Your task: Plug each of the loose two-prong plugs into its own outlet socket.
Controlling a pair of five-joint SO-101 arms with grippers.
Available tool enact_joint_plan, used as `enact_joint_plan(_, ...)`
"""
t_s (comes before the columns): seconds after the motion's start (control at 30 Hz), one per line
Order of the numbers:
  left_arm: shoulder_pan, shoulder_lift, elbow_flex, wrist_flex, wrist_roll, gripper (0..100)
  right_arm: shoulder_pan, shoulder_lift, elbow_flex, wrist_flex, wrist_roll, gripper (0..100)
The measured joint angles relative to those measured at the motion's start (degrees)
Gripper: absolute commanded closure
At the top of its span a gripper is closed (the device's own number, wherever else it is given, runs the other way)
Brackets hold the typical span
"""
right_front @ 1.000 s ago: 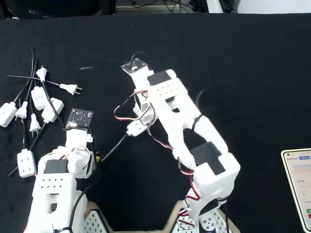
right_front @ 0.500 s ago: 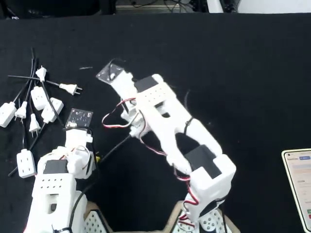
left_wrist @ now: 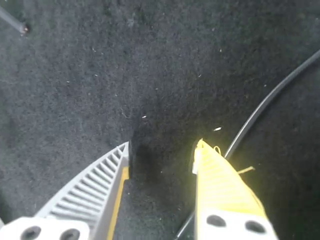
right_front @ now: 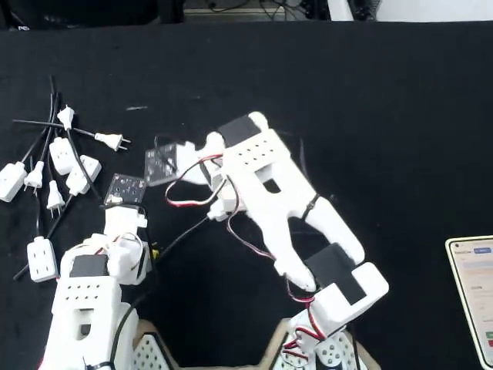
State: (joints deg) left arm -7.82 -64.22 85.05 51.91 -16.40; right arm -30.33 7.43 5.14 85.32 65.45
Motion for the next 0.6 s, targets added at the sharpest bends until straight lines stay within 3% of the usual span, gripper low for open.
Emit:
enact_joint_plan(0.23, 0.00, 0.00, 0.00, 0.00, 0.00, 78, -0.53, 2.20, 4.84, -9.93, 1.14, 78.3)
enact_joint_plan(0.6, -0.09, 0.09, 0.09, 0.00, 0.09, 78, -2.02, 9.49, 3.78, -11.25, 6.51, 78.9)
